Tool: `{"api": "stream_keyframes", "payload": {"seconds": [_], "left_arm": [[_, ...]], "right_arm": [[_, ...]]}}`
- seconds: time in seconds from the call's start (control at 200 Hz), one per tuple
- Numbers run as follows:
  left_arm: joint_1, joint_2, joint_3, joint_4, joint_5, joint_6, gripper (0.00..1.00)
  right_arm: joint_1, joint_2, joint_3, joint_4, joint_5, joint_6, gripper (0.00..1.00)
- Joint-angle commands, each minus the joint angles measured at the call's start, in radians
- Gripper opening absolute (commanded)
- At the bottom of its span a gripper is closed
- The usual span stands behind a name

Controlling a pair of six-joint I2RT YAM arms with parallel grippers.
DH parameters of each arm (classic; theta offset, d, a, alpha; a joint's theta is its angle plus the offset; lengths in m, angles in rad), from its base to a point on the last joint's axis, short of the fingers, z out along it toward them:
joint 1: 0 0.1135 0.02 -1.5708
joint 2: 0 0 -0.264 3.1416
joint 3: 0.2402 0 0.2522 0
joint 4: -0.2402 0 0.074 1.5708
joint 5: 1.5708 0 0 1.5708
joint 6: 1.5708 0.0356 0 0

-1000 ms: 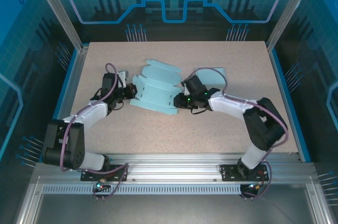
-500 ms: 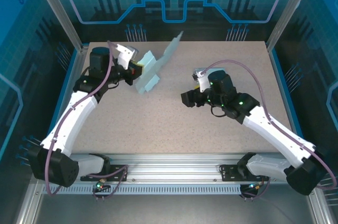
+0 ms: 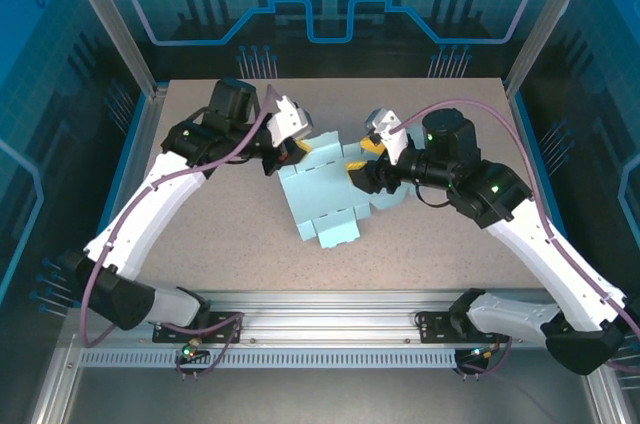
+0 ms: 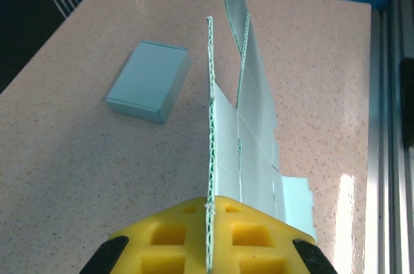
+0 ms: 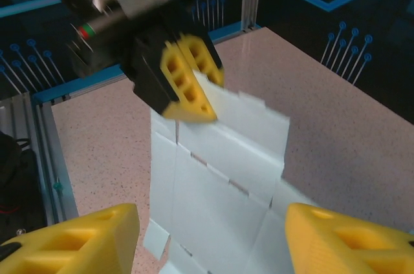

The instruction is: Fold the paper box

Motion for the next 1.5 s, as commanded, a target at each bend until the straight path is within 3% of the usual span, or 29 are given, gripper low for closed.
{"api": "stream_keyframes", "payload": {"seconds": [0.0, 0.245, 0.39, 0.55, 0.71, 0.835, 0.88, 0.956, 1.001, 1.021, 1.066, 1.106, 1.196, 1.386, 1.496], "left_arm": [[-0.035, 0.01, 0.012, -0.019, 0.037, 0.104, 0.0], [-0.083, 0.021, 0.017, -0.004, 0.07, 0.179, 0.0], [-0.087, 0.022, 0.013, 0.013, 0.08, 0.184, 0.0], [-0.088, 0.018, 0.002, 0.021, 0.082, 0.194, 0.0], [-0.087, -0.001, -0.028, 0.062, 0.084, 0.198, 0.0], [-0.088, -0.009, -0.036, 0.087, 0.084, 0.189, 0.0], [-0.088, -0.01, -0.04, 0.097, 0.083, 0.181, 0.0], [-0.086, -0.014, -0.047, 0.125, 0.076, 0.144, 0.0], [-0.085, -0.018, -0.053, 0.139, 0.074, 0.125, 0.06], [-0.085, -0.02, -0.057, 0.148, 0.073, 0.115, 0.14], [-0.081, -0.029, -0.067, 0.173, 0.067, 0.089, 0.46], [-0.073, -0.042, -0.087, 0.209, 0.062, 0.063, 0.64], [-0.035, -0.094, -0.159, 0.326, 0.063, -0.016, 0.84], [0.13, -0.244, -0.419, 0.639, 0.219, -0.231, 0.86], [0.164, -0.306, -0.566, 0.761, 0.279, -0.277, 0.85]], "right_arm": [[0.008, 0.031, 0.058, -0.067, -0.033, -0.083, 0.61], [-0.013, 0.154, 0.145, -0.097, -0.076, -0.18, 0.59], [-0.046, 0.227, 0.188, -0.113, -0.205, -0.211, 0.58], [-0.058, 0.267, 0.192, -0.13, -0.257, -0.236, 0.54], [-0.102, 0.282, 0.172, -0.121, -0.322, -0.229, 0.36], [-0.124, 0.287, 0.155, -0.118, -0.381, -0.225, 0.14], [-0.13, 0.286, 0.149, -0.113, -0.401, -0.226, 0.01], [-0.14, 0.279, 0.134, -0.079, -0.383, -0.193, 0.0], [-0.145, 0.272, 0.125, -0.063, -0.37, -0.178, 0.0], [-0.148, 0.269, 0.12, -0.055, -0.365, -0.172, 0.0], [-0.155, 0.258, 0.104, -0.037, -0.361, -0.16, 0.0], [-0.162, 0.244, 0.086, -0.014, -0.353, -0.145, 0.0], [-0.175, 0.21, 0.048, 0.035, -0.345, -0.106, 0.0], [-0.191, 0.114, -0.043, 0.141, -0.335, -0.032, 0.0], [-0.197, 0.057, -0.089, 0.19, -0.322, 0.011, 0.0]]}}
